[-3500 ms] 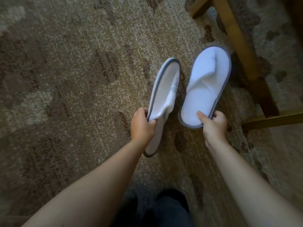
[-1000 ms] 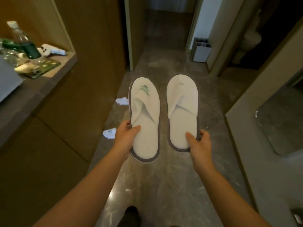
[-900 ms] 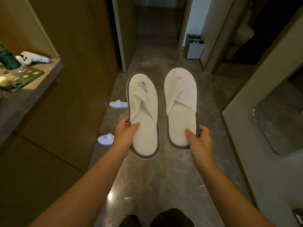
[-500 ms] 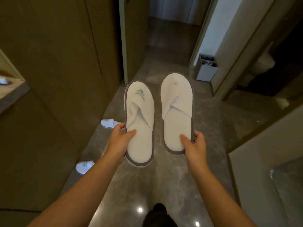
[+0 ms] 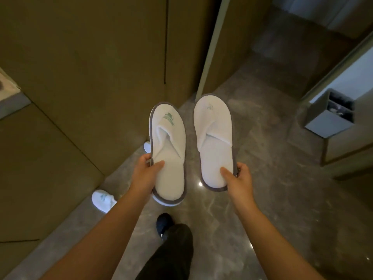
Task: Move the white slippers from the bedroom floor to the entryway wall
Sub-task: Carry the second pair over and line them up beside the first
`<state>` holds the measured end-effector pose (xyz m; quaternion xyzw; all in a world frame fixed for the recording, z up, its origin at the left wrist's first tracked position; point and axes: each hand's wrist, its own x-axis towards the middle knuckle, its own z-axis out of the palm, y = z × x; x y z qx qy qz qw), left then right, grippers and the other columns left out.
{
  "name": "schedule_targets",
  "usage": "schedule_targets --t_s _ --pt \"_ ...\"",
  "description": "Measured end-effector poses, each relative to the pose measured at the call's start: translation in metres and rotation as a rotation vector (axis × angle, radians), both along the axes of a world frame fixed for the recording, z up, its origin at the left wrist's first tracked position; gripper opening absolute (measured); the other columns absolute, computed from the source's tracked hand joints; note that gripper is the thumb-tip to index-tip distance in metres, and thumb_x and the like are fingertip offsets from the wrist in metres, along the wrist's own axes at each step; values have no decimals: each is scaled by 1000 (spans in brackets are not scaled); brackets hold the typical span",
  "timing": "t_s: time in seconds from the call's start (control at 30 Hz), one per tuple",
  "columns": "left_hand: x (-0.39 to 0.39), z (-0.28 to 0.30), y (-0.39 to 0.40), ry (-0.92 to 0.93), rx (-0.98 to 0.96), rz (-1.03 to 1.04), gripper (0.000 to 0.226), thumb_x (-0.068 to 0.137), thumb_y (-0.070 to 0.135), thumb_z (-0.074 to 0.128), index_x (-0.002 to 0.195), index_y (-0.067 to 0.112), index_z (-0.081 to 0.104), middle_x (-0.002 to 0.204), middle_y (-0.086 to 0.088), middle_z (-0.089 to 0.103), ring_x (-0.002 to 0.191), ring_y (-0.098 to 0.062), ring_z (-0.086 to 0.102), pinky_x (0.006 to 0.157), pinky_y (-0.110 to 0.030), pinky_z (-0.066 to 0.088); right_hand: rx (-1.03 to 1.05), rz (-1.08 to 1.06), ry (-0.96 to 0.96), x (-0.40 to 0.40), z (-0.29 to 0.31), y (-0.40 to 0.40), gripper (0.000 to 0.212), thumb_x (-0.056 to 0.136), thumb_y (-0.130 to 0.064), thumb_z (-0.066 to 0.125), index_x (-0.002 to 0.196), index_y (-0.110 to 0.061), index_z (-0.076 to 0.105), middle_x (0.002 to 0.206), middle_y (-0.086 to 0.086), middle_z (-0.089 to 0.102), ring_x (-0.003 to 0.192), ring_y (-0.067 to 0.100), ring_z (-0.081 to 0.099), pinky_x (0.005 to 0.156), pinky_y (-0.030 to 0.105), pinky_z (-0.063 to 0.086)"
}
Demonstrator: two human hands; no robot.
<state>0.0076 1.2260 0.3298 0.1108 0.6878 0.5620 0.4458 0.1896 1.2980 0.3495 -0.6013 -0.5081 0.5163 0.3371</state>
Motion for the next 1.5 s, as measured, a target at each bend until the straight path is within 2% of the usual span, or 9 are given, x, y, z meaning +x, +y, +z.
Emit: schedule_targets --t_s 0.13,0.27,0.4,0.53,0.7,0.83,1.07,1.3,1.5 --pt "-31 -23 57 9 -83 72 41 78 2 54 117 9 44 107 -11 55 95 -28 54 78 -42 47 -52 113 -42 -38 -28 76 32 81 -5 58 109 2 44 99 10 52 89 22 51 55 11 43" --pt "-62 -49 89 -14 -163 158 38 77 0 55 115 3 47 110 -18 58 95 -31 57 75 -40 49 -146 224 -51 -77 -59 132 24 81 -4 58 97 -4 41 85 2 52 90 24 51 66 28 43" --pt "-87 -93 106 -63 -239 299 28 78 2 57 106 3 53 108 -21 61 97 -35 58 79 -41 47 -201 388 -127 -118 -110 176 38 80 -9 59 114 2 44 104 13 53 97 27 53 64 22 45" --pt "-100 -151 111 -121 -294 481 29 77 0 57 106 0 53 110 -23 61 101 -37 57 88 -48 48 -252 554 -193 -157 -184 208 34 79 -6 58 111 3 47 100 13 54 91 26 54 67 29 43" --pt "-111 -252 110 -183 -379 629 15 80 4 56 88 16 55 104 -20 61 101 -39 57 92 -55 47 -299 667 -295 -188 -298 223 30 78 -4 59 105 5 50 96 17 56 85 25 54 59 23 43" --pt "-117 -350 113 -177 -379 643 26 80 3 54 106 7 56 113 -25 61 104 -40 57 93 -55 46 -334 700 -338 -200 -396 223 31 77 -4 61 104 6 49 94 17 55 84 25 54 67 30 45" --pt "-124 -529 112 -126 -396 680 18 80 11 57 96 19 54 89 -2 61 82 -19 58 71 -35 49 -309 741 -366 -212 -574 214 34 75 -10 65 102 2 48 95 14 55 84 21 52 57 21 41" --pt "-148 -660 83 -60 -380 676 26 80 9 58 106 11 57 104 -15 65 94 -29 61 85 -47 51 -278 774 -295 -254 -717 218 34 77 -5 63 106 6 50 106 18 59 99 30 55 78 35 44" --pt "-171 -695 68 -78 -293 704 16 79 8 59 89 20 57 90 -9 65 84 -26 61 70 -37 50 -72 851 -422 -274 -738 216 54 71 -9 70 119 1 47 124 21 55 116 35 51 100 46 42"
